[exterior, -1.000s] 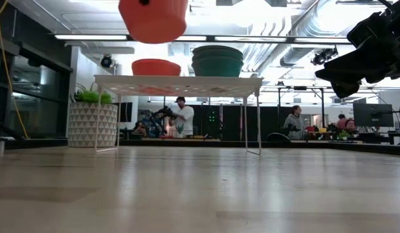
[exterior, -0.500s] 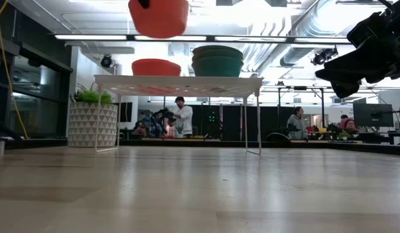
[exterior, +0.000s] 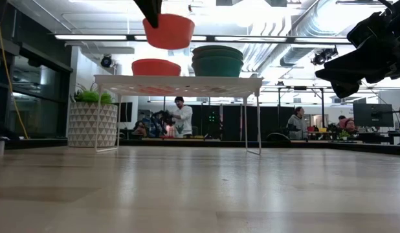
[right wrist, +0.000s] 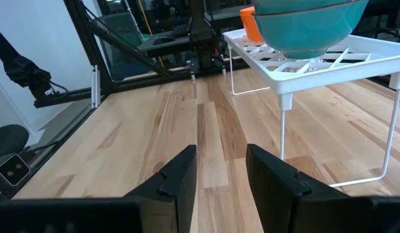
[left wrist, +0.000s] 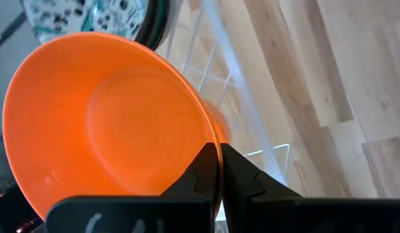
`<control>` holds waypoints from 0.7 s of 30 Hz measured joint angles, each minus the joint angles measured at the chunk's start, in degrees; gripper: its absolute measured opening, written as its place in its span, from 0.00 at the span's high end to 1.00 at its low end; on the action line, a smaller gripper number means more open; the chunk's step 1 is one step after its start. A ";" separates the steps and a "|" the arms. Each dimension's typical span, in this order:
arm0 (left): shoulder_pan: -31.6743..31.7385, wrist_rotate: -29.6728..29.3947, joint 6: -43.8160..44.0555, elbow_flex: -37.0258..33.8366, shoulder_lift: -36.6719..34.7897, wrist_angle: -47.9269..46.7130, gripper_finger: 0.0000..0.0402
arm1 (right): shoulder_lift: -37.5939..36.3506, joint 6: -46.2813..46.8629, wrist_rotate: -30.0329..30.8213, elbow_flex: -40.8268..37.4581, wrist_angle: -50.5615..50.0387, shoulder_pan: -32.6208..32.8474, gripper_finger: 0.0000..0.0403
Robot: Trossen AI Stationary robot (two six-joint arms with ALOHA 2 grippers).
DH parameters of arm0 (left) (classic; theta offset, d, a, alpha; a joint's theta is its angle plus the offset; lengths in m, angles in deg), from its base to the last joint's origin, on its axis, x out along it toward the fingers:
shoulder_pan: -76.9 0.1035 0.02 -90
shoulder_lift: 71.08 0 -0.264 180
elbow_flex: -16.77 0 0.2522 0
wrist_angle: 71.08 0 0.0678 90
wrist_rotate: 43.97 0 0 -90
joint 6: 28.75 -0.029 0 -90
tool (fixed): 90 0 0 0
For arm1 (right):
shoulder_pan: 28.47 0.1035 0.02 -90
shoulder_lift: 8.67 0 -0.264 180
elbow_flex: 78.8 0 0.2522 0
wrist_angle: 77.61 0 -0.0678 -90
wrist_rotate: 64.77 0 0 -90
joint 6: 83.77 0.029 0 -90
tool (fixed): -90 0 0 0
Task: Pick & Place Mini bowls
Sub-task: Stack the orange bowl on the orange bowl on the shelf
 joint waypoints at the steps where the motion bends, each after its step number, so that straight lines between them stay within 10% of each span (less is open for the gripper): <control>1: 0.66 0.20 -0.16 0.00 0.00 -0.02 1.00 | 0.01 0.00 0.00 -0.02 0.00 -0.01 0.70; 21: 6.61 1.74 1.31 -10.23 -4.00 0.65 1.00 | 0.00 0.00 0.02 0.00 0.00 0.00 0.70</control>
